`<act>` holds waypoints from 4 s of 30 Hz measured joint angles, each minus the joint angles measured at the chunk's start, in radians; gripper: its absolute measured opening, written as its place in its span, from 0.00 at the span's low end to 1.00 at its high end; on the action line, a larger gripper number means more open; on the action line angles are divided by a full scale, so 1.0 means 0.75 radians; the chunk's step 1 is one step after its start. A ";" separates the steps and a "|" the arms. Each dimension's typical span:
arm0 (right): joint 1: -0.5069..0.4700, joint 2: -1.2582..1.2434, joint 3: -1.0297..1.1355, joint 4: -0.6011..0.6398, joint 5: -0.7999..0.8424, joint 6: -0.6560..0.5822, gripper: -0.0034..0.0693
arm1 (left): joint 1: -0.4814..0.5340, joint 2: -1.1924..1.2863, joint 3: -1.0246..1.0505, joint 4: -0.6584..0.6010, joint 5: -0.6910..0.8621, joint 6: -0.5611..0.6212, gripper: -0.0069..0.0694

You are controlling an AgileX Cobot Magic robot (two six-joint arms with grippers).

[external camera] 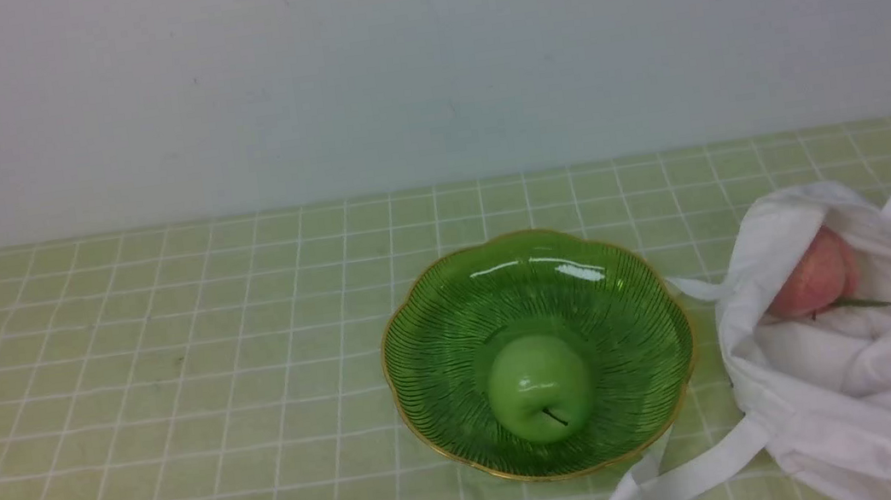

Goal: Take the fruit out of the bag on the green coffee tablecloth and place them on the plate.
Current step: 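Reach into the cloth bag and grasp the peach with the right gripper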

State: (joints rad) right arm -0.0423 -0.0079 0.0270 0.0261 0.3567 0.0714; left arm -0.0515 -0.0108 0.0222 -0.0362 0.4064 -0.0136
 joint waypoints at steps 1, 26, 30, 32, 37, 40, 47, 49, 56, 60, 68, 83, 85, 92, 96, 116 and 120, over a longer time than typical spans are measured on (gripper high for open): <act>0.000 0.000 0.000 0.000 0.000 0.000 0.03 | 0.000 0.000 0.000 0.000 0.000 0.000 0.08; 0.000 0.000 0.000 0.000 0.000 0.000 0.03 | 0.000 0.000 0.000 0.000 0.000 0.000 0.08; 0.000 0.000 0.000 0.000 0.000 -0.001 0.03 | 0.000 0.000 0.000 0.000 0.000 0.000 0.08; 0.000 0.000 0.000 0.000 0.000 -0.001 0.03 | 0.000 0.000 0.000 0.000 0.000 0.000 0.08; 0.000 0.000 0.000 0.000 0.000 -0.001 0.03 | 0.000 0.000 0.000 0.000 0.000 0.000 0.08; 0.000 0.000 0.000 0.000 0.000 -0.001 0.03 | 0.000 0.000 0.000 0.000 0.000 0.000 0.08; 0.000 0.000 0.000 0.000 0.000 -0.001 0.03 | 0.000 0.000 0.000 0.000 0.000 0.001 0.08; 0.000 0.000 0.000 0.000 0.000 -0.001 0.03 | 0.000 0.000 0.000 0.000 0.000 0.001 0.08; 0.000 0.000 0.001 0.430 -0.007 0.307 0.03 | 0.000 0.000 0.000 0.000 0.000 0.001 0.08; 0.000 0.000 0.002 0.707 -0.006 0.442 0.03 | 0.000 0.000 0.000 0.000 0.000 0.001 0.08; 0.000 0.000 -0.036 0.845 0.027 0.307 0.03 | 0.000 0.000 0.000 0.000 0.000 0.001 0.08; 0.004 0.960 -0.752 0.401 0.508 -0.110 0.03 | 0.000 0.000 0.000 0.000 0.000 0.000 0.08; 0.019 1.108 -0.813 0.449 0.512 -0.186 0.03 | 0.000 0.000 0.000 0.000 0.000 0.000 0.08; 0.215 1.700 -1.106 0.484 0.562 -0.417 0.18 | 0.000 0.000 0.000 0.000 0.000 0.000 0.08; 0.263 1.978 -1.291 0.316 0.611 -0.304 0.40 | 0.000 0.000 0.000 0.000 0.000 0.000 0.08; 0.265 2.424 -1.541 -0.238 0.403 0.096 0.99 | 0.000 0.000 0.000 0.000 0.000 0.000 0.08; 0.265 2.461 -1.543 -0.290 0.363 0.105 0.99 | 0.000 0.000 0.000 0.000 0.000 0.000 0.08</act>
State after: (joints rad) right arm 0.1567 1.8376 -1.1301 -0.1918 0.6291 0.1498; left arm -0.0515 -0.0108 0.0222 -0.0362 0.4064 -0.0136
